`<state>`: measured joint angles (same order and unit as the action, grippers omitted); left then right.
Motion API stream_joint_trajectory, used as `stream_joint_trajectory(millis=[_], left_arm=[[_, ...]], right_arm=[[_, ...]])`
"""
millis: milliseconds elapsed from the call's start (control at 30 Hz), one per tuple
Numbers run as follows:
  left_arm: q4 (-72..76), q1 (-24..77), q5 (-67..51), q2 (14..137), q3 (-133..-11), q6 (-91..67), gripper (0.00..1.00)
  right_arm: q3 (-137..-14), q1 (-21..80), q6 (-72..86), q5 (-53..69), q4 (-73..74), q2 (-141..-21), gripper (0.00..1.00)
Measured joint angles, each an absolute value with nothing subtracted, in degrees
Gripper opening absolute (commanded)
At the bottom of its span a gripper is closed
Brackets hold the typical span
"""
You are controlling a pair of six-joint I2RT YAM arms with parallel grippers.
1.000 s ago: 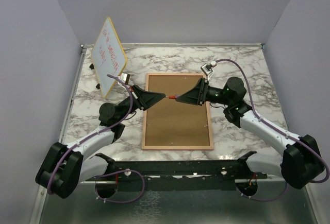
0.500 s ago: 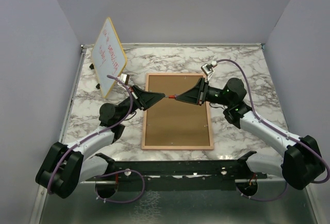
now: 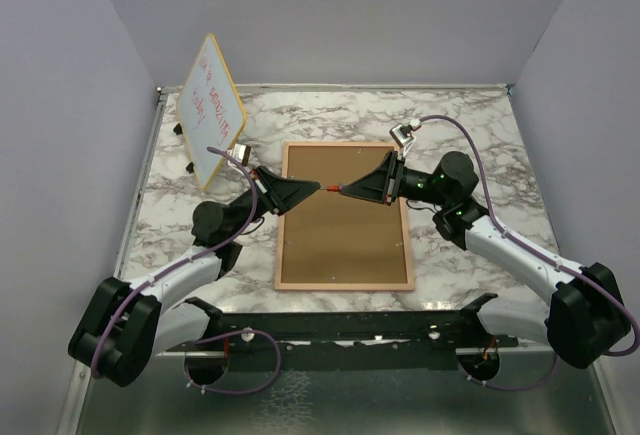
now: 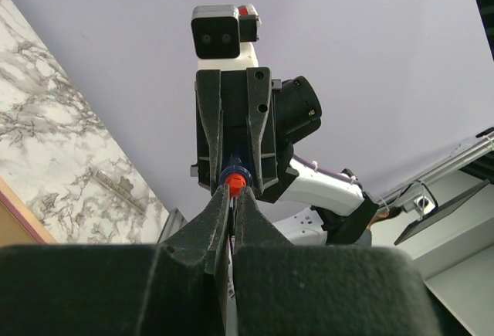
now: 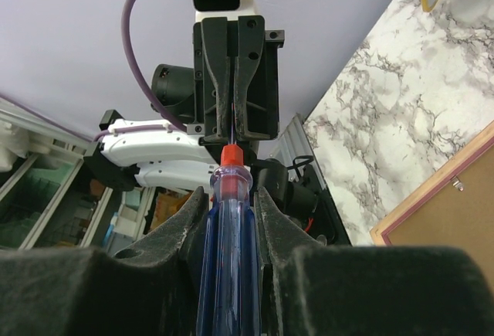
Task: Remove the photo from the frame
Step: Pick up the screwdriver from the center of the board.
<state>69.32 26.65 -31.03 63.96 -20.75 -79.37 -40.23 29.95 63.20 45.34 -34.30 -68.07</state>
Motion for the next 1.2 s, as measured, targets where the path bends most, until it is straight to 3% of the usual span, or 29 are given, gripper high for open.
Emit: stream_joint_trajectory(millis=[100,133,267,333,467,733,933,1067,1200], left_arm=[[69.32,26.65,-31.0,63.96,-20.75,-79.42,0.0],[69.3,26.65,-30.98,63.94,-20.75,-79.42,0.07],[69.34,26.65,-30.98,63.9,-20.75,-79.53,0.59],[69.32,26.65,-31.09,63.7,-20.75,-80.05,0.79],[65.41,26.7,-31.55,61.69,-20.95,-78.04,0.99],[35.92,26.7,-34.81,55.94,-30.81,-59.66,0.99],[11.38,26.7,-38.35,57.25,-40.51,-40.1,0.98],[2.48,26.7,-43.75,60.58,-43.59,-31.4,0.92],[-1.56,26.76,-48.95,61.63,-44.53,-27.05,0.8]], right_arm=[[-40.21,29.95,63.2,45.34,-34.28,-68.07,0.01],[-40.21,29.95,63.2,45.34,-34.28,-68.05,0.0],[-40.21,29.93,63.13,45.39,-34.13,-67.92,0.0],[-40.23,29.93,62.96,45.39,-33.71,-67.92,0.0],[-40.23,29.93,61.23,45.3,-30.79,-67.55,0.0],[-43.4,29.93,51.03,45.32,-14.72,-63.16,0.0],[-44.34,29.93,48.27,49.89,-11.84,-63.53,0.0],[-44.66,29.93,48.34,52.23,-11.2,-66.41,0.0],[-44.86,29.93,48.36,53.25,-10.2,-68.27,0.0]])
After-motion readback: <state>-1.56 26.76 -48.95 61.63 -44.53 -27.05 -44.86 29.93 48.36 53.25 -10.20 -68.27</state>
